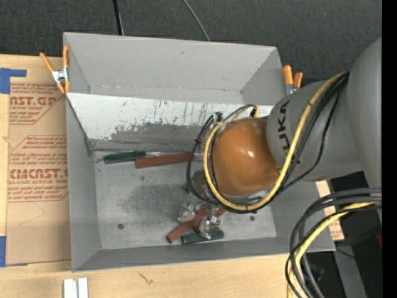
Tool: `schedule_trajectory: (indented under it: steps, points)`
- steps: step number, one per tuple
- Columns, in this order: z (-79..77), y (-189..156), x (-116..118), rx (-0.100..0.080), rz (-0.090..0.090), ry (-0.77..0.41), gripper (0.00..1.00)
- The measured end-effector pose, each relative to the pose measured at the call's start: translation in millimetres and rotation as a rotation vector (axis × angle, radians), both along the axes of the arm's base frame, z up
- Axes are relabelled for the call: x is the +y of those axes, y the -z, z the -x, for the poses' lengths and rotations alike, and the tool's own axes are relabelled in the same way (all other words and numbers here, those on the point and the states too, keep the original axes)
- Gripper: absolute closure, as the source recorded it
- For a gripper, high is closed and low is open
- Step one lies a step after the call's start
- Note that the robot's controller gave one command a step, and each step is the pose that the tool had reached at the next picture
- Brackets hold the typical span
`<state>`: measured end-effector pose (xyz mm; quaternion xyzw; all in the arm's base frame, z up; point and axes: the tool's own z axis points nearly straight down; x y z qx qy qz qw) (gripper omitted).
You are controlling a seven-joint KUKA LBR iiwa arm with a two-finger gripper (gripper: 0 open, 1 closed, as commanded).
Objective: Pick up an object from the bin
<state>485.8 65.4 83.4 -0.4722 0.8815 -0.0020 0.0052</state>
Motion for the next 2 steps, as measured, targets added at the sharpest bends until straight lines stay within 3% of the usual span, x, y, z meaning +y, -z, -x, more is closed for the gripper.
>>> schedule_trajectory:
  steps: [1, 2]
  points:
    - [-13.0, -30, 9, 0.002, -0.001, -0.076, 1.0]
    - [-6.5, -157, 3, 0.009, -0.001, -0.191, 1.0]
